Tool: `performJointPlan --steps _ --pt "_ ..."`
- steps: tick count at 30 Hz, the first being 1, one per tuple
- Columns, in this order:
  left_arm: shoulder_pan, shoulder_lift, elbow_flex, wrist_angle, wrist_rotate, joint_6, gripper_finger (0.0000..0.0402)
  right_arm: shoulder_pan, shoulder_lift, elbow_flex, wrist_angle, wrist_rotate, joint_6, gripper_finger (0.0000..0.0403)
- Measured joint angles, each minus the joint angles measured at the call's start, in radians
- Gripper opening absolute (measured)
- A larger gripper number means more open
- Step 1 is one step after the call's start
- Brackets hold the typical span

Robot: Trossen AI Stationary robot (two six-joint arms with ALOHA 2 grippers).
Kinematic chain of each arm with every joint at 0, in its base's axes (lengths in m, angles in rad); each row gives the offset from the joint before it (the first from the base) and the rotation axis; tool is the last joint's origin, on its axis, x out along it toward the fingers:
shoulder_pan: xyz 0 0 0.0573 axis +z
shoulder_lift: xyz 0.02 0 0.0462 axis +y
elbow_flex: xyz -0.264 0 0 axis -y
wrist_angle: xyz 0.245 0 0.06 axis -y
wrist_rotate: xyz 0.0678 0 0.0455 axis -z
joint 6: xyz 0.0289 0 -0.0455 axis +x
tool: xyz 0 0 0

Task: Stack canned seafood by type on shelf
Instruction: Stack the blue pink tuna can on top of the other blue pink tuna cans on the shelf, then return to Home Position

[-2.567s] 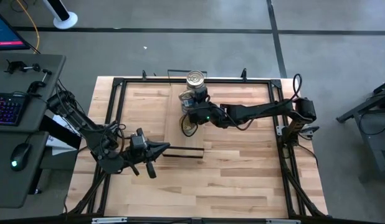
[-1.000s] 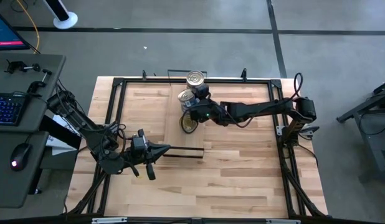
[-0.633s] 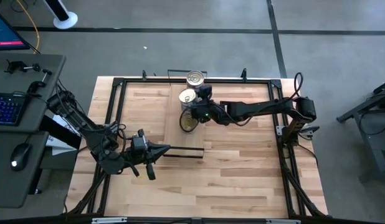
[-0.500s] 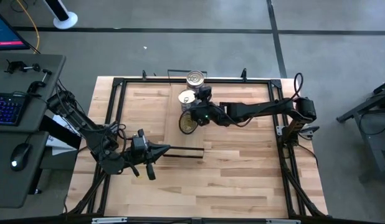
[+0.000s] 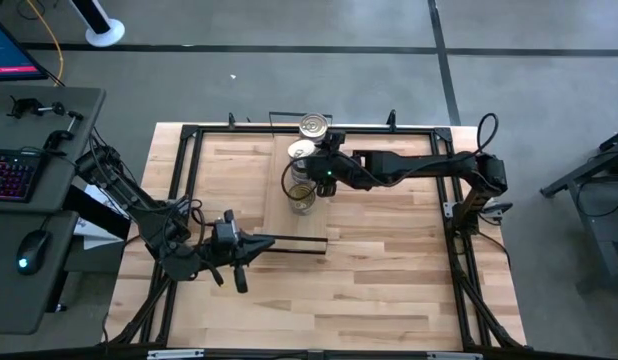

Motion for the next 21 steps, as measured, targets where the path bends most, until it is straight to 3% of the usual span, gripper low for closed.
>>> performJointPlan --steps 21 --pt "0.0 -0.003 0.0 0.002 0.023 -0.074 0.0 0.006 0.0 0.0 0.0 -0.049 0.052 0.028"
